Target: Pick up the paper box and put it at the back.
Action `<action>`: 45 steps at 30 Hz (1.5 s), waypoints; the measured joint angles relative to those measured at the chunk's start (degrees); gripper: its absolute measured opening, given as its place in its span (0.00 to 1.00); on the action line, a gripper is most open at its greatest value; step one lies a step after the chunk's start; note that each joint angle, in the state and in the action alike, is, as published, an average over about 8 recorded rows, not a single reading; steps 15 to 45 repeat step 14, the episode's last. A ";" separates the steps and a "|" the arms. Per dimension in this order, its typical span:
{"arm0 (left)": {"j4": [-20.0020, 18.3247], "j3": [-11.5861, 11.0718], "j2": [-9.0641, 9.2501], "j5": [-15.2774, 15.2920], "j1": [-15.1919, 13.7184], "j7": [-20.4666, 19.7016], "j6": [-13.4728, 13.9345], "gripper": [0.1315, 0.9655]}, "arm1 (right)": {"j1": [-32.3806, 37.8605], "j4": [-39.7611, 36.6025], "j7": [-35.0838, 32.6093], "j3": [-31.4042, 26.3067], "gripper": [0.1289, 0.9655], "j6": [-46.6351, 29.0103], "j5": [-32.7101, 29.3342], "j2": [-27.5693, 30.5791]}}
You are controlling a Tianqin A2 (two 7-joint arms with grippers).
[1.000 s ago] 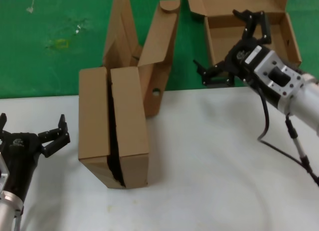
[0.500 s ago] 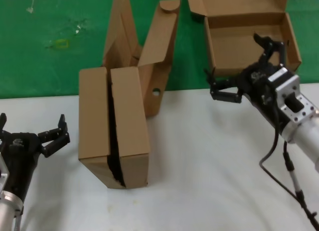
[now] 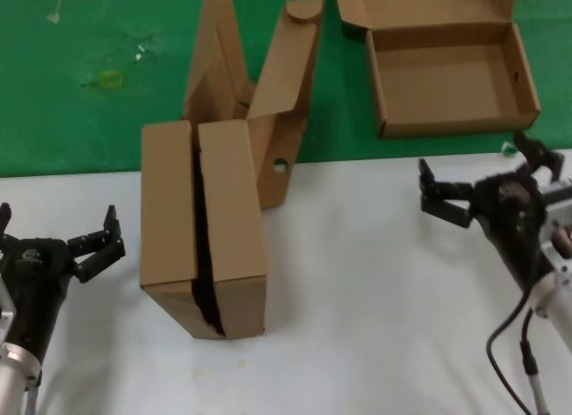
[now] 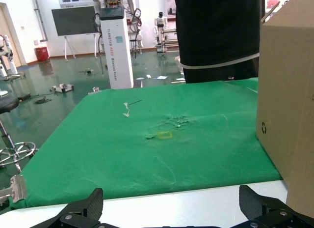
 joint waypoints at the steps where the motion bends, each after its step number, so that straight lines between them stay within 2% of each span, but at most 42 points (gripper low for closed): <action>1: -0.01 0.01 -0.01 0.01 0.00 -0.01 -0.01 1.00 | -0.64 -0.13 -0.38 0.12 1.00 0.81 1.08 -0.11; 8: -0.03 0.03 -0.03 0.03 0.01 -0.04 -0.04 1.00 | -3.06 -0.60 -1.81 0.58 1.00 3.92 5.18 -0.53; 45: -0.03 0.03 -0.04 0.03 0.01 -0.05 -0.04 1.00 | -3.16 -0.62 -1.87 0.60 1.00 4.07 5.36 -0.55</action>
